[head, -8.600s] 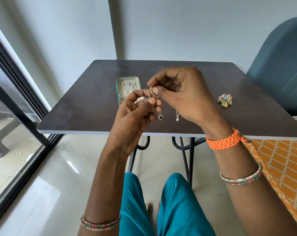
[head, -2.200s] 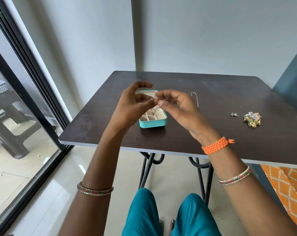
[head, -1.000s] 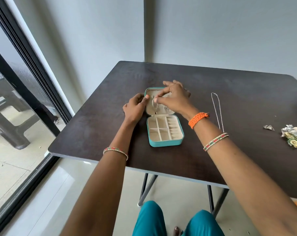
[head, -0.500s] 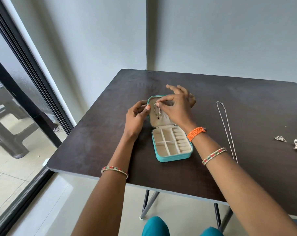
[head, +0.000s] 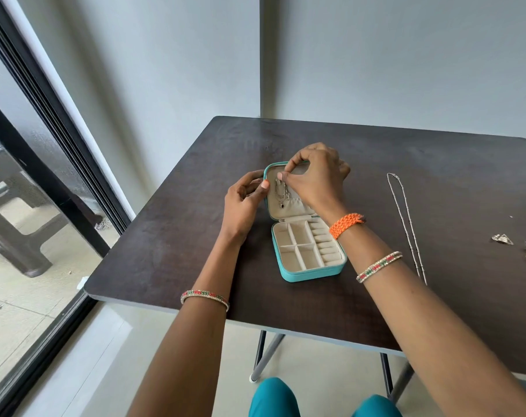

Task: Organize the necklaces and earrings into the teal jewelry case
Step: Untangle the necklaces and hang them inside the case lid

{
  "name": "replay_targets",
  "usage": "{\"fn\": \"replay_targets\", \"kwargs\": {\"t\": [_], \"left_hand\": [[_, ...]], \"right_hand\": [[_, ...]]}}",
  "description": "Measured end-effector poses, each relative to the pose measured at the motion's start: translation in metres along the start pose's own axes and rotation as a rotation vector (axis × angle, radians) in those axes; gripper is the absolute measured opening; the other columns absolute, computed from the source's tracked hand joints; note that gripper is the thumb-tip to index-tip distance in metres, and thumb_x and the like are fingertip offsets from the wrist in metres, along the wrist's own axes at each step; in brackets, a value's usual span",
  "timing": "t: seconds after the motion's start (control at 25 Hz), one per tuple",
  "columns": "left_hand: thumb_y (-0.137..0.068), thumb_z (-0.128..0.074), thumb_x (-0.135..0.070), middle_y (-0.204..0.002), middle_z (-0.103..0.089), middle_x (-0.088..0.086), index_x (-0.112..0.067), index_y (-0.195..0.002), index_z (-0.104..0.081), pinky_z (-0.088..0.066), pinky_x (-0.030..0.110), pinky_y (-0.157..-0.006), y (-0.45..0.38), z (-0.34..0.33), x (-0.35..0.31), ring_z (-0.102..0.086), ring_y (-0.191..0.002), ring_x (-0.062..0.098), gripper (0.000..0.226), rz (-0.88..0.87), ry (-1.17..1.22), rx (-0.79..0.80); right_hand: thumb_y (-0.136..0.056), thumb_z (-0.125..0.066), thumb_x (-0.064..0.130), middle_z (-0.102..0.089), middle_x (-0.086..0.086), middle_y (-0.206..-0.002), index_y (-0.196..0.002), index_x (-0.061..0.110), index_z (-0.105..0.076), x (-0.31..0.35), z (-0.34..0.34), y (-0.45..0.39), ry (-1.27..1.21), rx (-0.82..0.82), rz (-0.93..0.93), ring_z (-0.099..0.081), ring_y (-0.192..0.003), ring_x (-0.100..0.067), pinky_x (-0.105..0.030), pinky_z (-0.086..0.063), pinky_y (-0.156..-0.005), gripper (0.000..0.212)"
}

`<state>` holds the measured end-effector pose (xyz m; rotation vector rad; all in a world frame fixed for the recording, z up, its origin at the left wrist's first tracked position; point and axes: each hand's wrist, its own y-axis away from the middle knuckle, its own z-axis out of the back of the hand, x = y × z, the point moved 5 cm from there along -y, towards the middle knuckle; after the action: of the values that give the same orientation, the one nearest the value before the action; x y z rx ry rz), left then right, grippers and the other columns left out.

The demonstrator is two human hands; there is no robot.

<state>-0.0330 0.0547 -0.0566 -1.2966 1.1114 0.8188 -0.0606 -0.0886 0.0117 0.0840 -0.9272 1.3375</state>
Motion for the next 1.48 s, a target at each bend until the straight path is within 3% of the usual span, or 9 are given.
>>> {"fn": "replay_targets", "kwargs": {"t": [0.28,0.68,0.92,1.0,1.12,1.32,1.48], "left_hand": [[-0.091,-0.055,-0.011,-0.098,-0.070,-0.003,-0.011,-0.110,-0.064,-0.051,0.018,-0.080,0.000,0.002,0.002,-0.066,-0.091,0.003,0.020,0.014,0.015,-0.005],[-0.092,-0.055,-0.013,-0.100,-0.069,-0.001,-0.016,-0.110,-0.064,-0.052,0.020,-0.082,0.001,0.002,-0.001,-0.066,-0.095,0.007,0.020,0.018,0.000,-0.014],[-0.093,-0.055,-0.011,-0.099,-0.069,-0.001,-0.013,-0.111,-0.064,-0.052,0.019,-0.081,0.000,0.002,0.000,-0.066,-0.092,0.004,0.020,0.035,-0.017,-0.036],[-0.093,-0.055,-0.011,-0.100,-0.069,0.002,-0.012,-0.111,-0.064,-0.051,0.018,-0.079,0.000,0.002,0.000,-0.066,-0.091,0.004,0.020,0.036,-0.010,-0.036],[-0.092,-0.057,-0.013,-0.101,-0.069,0.004,-0.011,-0.112,-0.064,-0.051,0.017,-0.078,0.000,0.002,0.001,-0.066,-0.091,0.006,0.021,0.038,-0.010,-0.034],[-0.088,-0.059,-0.015,-0.099,-0.070,0.005,-0.010,-0.110,-0.065,-0.049,0.015,-0.076,0.000,0.004,0.002,-0.066,-0.089,0.006,0.023,0.033,-0.005,-0.043],[-0.090,-0.059,-0.012,-0.097,-0.070,0.004,-0.010,-0.109,-0.065,-0.049,0.015,-0.075,0.000,0.003,0.001,-0.066,-0.086,0.004,0.020,0.038,0.000,-0.039]], "right_hand": [[-0.068,-0.079,0.027,-0.061,0.006,-0.102,-0.065,0.027,-0.064,0.006,-0.002,-0.002,-0.035,0.009,-0.045,-0.049,-0.111,-0.017,-0.035,-0.024,-0.087,0.015],[-0.078,-0.073,0.019,-0.057,0.005,-0.113,-0.084,0.027,-0.074,0.019,0.001,0.005,0.159,0.095,0.148,-0.040,-0.121,-0.019,-0.039,-0.019,-0.099,0.010],[-0.076,-0.058,-0.003,-0.049,-0.003,-0.136,-0.092,0.027,-0.074,0.014,0.005,0.031,0.201,0.062,0.188,-0.031,-0.134,-0.024,-0.046,-0.016,-0.106,0.038],[-0.077,-0.060,0.002,-0.047,-0.003,-0.141,-0.090,0.028,-0.074,0.009,0.003,0.044,0.235,0.064,0.206,-0.029,-0.136,-0.027,-0.048,-0.015,-0.107,0.033],[-0.078,-0.069,0.025,-0.041,-0.004,-0.147,-0.086,0.028,-0.072,0.008,-0.003,0.054,0.325,0.041,0.228,-0.027,-0.138,-0.030,-0.048,-0.012,-0.107,0.009],[-0.071,-0.069,0.027,-0.030,-0.007,-0.153,-0.080,0.022,-0.064,0.010,-0.011,0.055,0.386,0.120,0.219,-0.018,-0.142,-0.030,-0.052,-0.012,-0.109,0.012],[-0.065,-0.061,0.034,-0.039,-0.004,-0.147,-0.077,0.023,-0.057,0.010,-0.004,0.055,0.262,0.057,0.206,-0.028,-0.138,-0.027,-0.052,-0.016,-0.107,0.017]]}}
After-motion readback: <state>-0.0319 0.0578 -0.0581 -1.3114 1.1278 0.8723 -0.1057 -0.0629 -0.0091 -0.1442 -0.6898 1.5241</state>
